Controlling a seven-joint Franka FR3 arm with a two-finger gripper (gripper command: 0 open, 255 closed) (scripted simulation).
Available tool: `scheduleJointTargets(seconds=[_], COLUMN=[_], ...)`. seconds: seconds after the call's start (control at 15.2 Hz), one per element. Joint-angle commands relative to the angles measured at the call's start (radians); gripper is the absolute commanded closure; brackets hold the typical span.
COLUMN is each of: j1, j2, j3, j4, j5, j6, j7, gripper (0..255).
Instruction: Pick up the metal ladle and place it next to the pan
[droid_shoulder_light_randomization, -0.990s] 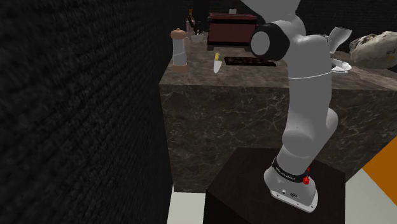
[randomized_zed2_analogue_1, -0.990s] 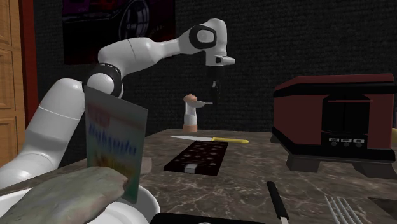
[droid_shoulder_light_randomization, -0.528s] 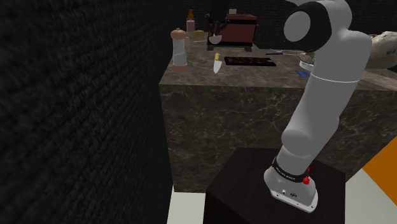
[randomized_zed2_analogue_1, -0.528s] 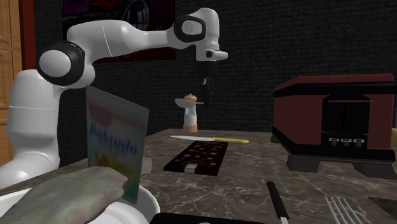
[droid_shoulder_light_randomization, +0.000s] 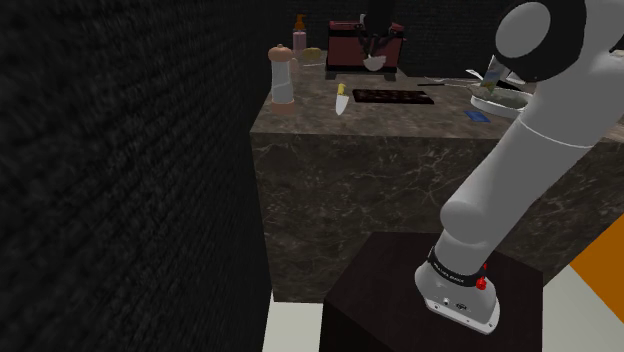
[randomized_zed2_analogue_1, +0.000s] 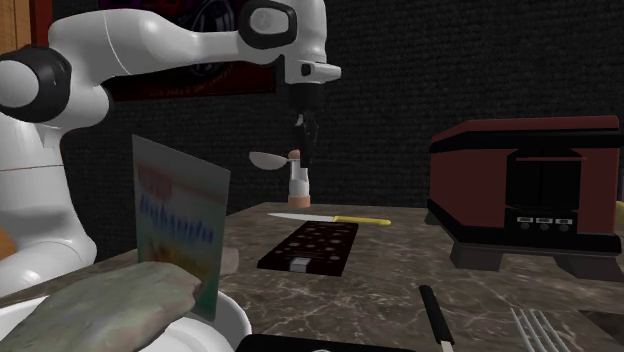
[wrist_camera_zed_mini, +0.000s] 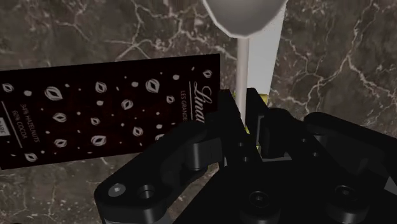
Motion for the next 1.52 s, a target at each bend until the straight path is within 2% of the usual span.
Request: scheduleJointTargets(seconds=[0.0,0.73,1.45], j1=[-0.015,-0.101,-0.179], j2=[-0.061,-0.275,-0.381], j3=[-0.017,-0.138,-0.302], j4=[-0.076,-0.254,-0.284], j5=[-0.013,-0.1,-0.212], j6=[0.012,-0.03,-0.097], j7=[-0.035,-0.233,-0.468], gripper=[255,255,255])
